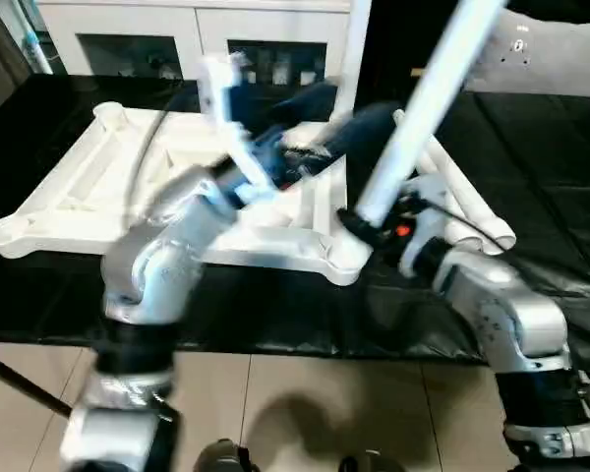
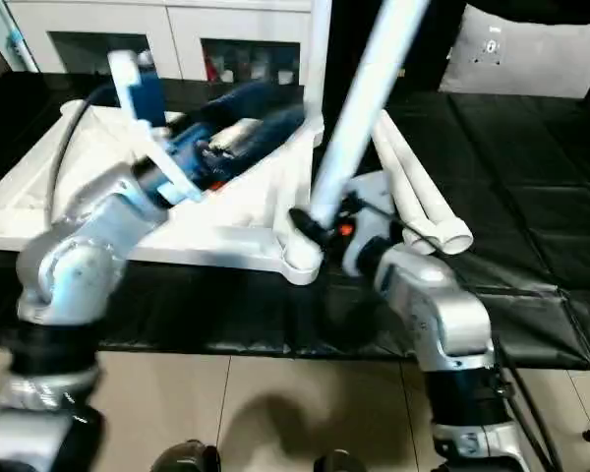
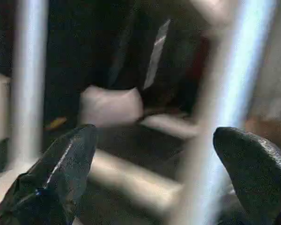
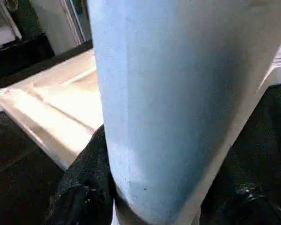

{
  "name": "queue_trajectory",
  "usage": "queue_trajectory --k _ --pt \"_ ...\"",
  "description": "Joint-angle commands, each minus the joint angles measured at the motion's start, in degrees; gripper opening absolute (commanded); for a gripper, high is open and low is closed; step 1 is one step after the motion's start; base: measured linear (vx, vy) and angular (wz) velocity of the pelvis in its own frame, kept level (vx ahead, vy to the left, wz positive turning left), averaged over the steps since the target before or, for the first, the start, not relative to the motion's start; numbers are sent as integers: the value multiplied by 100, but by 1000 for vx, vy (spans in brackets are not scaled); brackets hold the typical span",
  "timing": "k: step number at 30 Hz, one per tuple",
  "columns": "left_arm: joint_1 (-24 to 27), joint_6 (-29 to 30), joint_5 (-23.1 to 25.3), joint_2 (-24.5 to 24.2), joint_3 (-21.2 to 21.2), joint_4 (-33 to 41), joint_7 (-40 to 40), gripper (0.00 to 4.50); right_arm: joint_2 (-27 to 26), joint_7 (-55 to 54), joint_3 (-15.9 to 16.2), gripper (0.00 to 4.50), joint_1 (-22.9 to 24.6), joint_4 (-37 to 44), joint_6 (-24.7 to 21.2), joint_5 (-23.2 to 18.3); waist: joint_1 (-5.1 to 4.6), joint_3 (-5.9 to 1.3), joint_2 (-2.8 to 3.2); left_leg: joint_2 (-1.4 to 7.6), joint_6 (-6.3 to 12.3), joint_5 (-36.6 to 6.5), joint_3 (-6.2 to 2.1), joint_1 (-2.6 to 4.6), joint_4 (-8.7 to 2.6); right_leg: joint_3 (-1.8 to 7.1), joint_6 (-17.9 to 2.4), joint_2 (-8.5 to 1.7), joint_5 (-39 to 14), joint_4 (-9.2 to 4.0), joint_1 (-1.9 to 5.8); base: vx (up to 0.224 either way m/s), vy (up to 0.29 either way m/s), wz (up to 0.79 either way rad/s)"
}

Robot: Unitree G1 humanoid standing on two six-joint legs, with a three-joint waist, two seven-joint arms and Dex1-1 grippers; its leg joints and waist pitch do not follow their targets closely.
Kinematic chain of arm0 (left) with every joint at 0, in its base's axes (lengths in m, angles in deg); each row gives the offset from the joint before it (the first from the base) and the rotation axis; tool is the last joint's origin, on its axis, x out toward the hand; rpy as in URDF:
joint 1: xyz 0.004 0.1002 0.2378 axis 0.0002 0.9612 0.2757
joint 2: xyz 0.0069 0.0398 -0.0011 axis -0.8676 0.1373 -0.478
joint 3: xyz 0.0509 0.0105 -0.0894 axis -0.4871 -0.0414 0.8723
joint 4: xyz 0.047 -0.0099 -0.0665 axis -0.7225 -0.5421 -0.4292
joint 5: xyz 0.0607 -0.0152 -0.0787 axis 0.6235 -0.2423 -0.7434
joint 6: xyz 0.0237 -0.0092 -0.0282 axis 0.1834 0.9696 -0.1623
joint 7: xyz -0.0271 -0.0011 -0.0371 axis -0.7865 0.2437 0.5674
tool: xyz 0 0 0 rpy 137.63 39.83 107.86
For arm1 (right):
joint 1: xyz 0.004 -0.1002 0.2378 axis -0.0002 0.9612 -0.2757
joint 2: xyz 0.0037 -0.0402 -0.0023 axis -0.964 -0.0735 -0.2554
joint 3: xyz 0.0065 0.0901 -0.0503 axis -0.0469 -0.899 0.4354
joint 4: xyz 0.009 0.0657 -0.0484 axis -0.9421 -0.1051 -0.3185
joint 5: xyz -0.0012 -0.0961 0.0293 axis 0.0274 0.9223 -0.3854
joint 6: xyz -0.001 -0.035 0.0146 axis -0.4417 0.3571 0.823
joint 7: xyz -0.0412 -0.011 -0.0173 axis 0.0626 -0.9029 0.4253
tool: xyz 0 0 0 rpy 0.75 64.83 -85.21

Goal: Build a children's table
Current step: Pick table leg

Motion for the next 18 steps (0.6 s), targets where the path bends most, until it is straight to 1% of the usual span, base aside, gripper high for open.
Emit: queue_trajectory --k 1,3,4,5,6,7,8,9,10,11,12,13,14,15,16,17,18 --pt "-52 -233 548 -182 -320 -310 37 449 47 -76 -121 189 45 194 62 47 -8 -530 -24 68 -32 -864 -2 130 -413 150 -746 -248 -982 -477 296 0 0 0" --pt "-87 -741 1190 -613 -890 -879 431 449 191 -100 -149 189 118 251 10 136 4 -533 -8 74 -72 -835 -5 136 -425 152 -795 -262 -891 -481 287 0 0 0" --pt "-91 -757 1208 -624 -907 -899 446 449 195 -98 -150 189 121 254 8 136 7 -541 -3 78 -89 -823 -3 140 -419 153 -802 -260 -813 -459 289 0 0 0" --pt "-138 -967 1432 -760 -1125 -1147 645 449 249 -75 -166 189 166 288 -16 141 5 -547 -2 74 -96 -744 -7 128 -420 151 -861 -264 -602 -436 308 0 0 0" --pt "-211 -1160 1596 -866 -1319 -1429 879 422 285 -41 -212 189 210 342 -49 95 -2 -548 12 71 -101 -720 -4 122 -417 151 -931 -270 -462 -410 312 0 0 0" --pt "-211 -1160 1596 -866 -1319 -1429 879 416 285 -41 -212 189 210 342 -49 95 1 -545 6 63 -83 -743 4 131 -419 152 -938 -264 -473 -436 300 0 0 0" --pt "-367 -1647 1982 -1040 -1698 -2028 1303 416 357 1 -279 189 287 419 -71 20 2 -528 14 54 -43 -783 2 127 -423 158 -941 -264 -500 -470 298 0 0 0" --pt "-428 -1905 2114 -1088 -1824 -2311 1574 416 388 16 -301 189 325 449 -69 0 -9 -540 34 64 -80 -806 -7 124 -427 161 -962 -284 -468 -422 324 0 0 0" --pt "-428 -1905 2114 -1088 -1824 -2311 1574 411 388 16 -301 189 325 449 -69 0 -10 -533 22 57 -73 -807 3 124 -429 161 -964 -279 -467 -450 319 0 0 0" --pt "-537 -2253 2220 -1149 -1996 -2764 2124 380 447 24 -334 189 393 506 -86 -22 -9 -523 70 65 -88 -828 -8 125 -428 165 -1030 -294 -397 -436 315 0 0 0" --pt "-558 -2285 2233 -1157 -2019 -2827 2190 371 455 25 -339 189 403 517 -91 -26 -18 -529 35 58 -90 -863 4 126 -431 166 -1061 -289 -409 -445 331 0 0 0" --pt "-721 -2501 2343 -1195 -2168 -3283 2583 371 514 32 -373 189 473 595 -134 -50 -11 -531 29 54 -87 -853 2 127 -433 167 -1078 -291 -406 -450 334 0 0 0" --pt "-828 -2611 2416 -1199 -2237 -3537 2735 372 547 33 -389 189 512 645 -163 -60 -12 -507 106 53 -118 -941 -2 139 -436 170 -1092 -291 -478 -454 309 0 0 0" --pt "-872 -2648 2444 -1196 -2256 -3632 2778 372 559 33 -394 189 527 663 -172 -61 -26 -506 62 59 -139 -1075 6 149 -440 171 -1129 -294 -534 -471 319 0 0 0" --pt "-872 -2648 2444 -1196 -2256 -3632 2778 369 559 33 -394 189 527 663 -172 -61 -24 -509 61 71 -155 -1110 -4 149 -444 167 -1179 -307 -537 -444 330 0 0 0" --pt "-997 -2790 2558 -1176 -2317 -3910 2810 331 582 29 -406 189 562 709 -196 -70 -36 -486 81 72 -148 -1181 -3 149 -451 162 -1215 -302 -619 -475 314 0 0 0" --pt "-1112 -2952 2662 -1157 -2381 -4180 2851 328 598 19 -416 189 591 753 -221 -81 -42 -482 82 64 -141 -1229 0 157 -447 168 -1231 -299 -665 -486 314 0 0 0"
